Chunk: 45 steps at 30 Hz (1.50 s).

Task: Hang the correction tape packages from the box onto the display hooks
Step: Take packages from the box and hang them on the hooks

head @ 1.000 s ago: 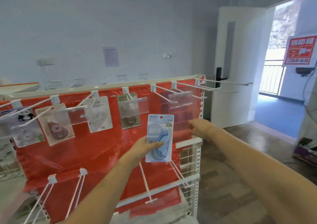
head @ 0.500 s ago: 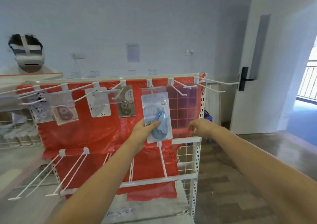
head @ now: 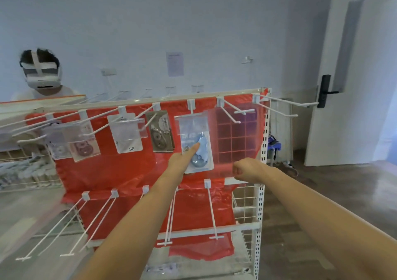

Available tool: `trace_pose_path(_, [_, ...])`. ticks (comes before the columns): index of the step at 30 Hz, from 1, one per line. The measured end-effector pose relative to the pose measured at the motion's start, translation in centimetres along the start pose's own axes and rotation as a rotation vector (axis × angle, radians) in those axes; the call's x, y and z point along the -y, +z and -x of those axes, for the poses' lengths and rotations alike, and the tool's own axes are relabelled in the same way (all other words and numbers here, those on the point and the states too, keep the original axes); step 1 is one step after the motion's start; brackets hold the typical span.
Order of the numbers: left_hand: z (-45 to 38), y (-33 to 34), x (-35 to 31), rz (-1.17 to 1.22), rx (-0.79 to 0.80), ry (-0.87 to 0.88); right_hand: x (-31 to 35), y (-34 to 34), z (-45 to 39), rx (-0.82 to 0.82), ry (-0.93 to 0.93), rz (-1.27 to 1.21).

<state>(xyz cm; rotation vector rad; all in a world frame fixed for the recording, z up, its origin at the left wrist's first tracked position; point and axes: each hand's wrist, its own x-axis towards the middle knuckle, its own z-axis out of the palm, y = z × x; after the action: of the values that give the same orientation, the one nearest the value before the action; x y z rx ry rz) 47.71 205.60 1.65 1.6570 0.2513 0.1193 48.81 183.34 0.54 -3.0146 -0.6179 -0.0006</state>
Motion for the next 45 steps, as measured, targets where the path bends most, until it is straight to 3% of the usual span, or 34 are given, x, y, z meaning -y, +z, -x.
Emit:
trace_pose_path(9, [-7.5, 0.9, -2.0, -0.101, 0.009, -0.03, -2.0, 0.5, -5.9, 0.062, 0.054, -0.006])
trace_pose_path(15, [-12.1, 0.9, -1.5, -0.044, 0.027, -0.178, -2.6, 1.1, -8.5, 0.104, 0.123, 0.012])
trace_pose_path(23, [-10.0, -1.2, 1.6, -0.13, 0.113, -0.112, -0.4, 2.7, -8.0, 0.132, 0.143, -0.006])
trace_pose_path(27, [-6.9, -4.5, 3.6, -0.336, 0.124, -0.031, 2.5, 2.5, -6.7, 0.141, 0.11, 0.036])
trace_pose_path(31, [-3.0, -8.8, 4.5, -0.906, 0.107, 0.098, 6.6, 2.8, -5.1, 0.013, 0.035, -0.005])
trace_pose_path(36, [2.9, -14.3, 5.1, -1.487, 0.065, 0.135, 13.2, 3.3, -3.7, 0.013, -0.018, 0.018])
trace_pose_path(41, [6.7, -20.2, 5.8, -1.686, 0.007, 0.191, 20.2, 2.9, -2.0, -0.014, -0.045, -0.031])
trace_pose_path(45, [8.1, -25.6, 6.4, -1.653, -0.002, 0.212, 25.7, 2.8, -0.9, -0.042, -0.03, -0.08])
